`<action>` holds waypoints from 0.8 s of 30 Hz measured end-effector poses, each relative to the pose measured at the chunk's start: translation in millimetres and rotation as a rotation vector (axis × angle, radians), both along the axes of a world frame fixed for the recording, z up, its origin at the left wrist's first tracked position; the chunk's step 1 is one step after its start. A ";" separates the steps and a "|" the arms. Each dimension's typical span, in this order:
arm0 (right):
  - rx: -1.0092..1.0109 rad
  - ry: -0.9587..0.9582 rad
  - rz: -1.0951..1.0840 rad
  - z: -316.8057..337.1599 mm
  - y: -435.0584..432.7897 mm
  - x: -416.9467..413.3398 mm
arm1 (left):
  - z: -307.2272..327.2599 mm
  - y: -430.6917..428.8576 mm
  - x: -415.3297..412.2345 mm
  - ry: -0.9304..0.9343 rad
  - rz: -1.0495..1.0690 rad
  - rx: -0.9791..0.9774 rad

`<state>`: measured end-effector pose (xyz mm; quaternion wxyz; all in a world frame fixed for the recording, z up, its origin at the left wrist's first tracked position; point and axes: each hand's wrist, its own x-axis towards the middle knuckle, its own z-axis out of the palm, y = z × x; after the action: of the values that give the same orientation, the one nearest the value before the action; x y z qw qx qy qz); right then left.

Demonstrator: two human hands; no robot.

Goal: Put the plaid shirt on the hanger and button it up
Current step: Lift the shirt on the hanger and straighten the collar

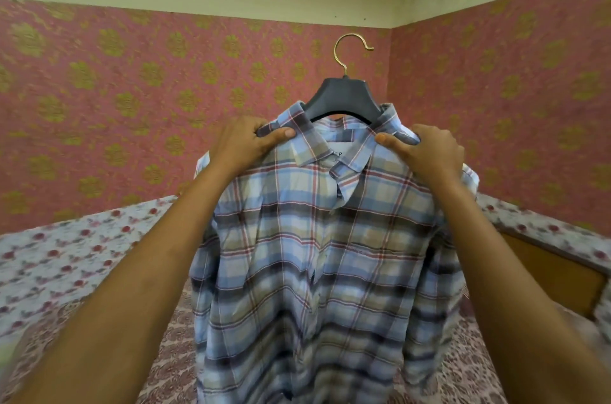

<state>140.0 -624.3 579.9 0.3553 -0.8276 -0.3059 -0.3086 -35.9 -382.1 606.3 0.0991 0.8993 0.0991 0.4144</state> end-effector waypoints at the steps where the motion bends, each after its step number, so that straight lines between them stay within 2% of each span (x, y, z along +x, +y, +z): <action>1: 0.006 -0.007 -0.042 -3.0 -8.0 -4.8 | -1.8 -1.5 4.4 0.007 -0.031 -0.004; 6: 0.044 0.014 -0.230 -14.7 -73.2 -21.2 | -8.7 -38.5 41.4 0.023 -0.207 -0.004; 12: 0.054 -0.021 -0.486 -17.2 -198.7 -38.6 | -11.4 -143.6 100.0 0.027 -0.479 -0.029; 14: 0.059 -0.041 -0.571 -16.8 -254.7 -49.8 | -11.9 -195.2 120.9 0.037 -0.581 -0.031; 19: 0.066 -0.080 -0.739 -14.4 -378.3 -77.8 | -11.8 -325.6 144.0 0.011 -0.650 0.028; 24: 0.041 -0.095 -0.893 -14.6 -520.2 -109.7 | -20.5 -479.6 159.1 -0.021 -0.821 0.020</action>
<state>30.3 -1144.6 565.4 0.1893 -0.8563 0.0715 -0.4752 123.2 -861.7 585.8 0.2485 0.8607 -0.2733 0.3505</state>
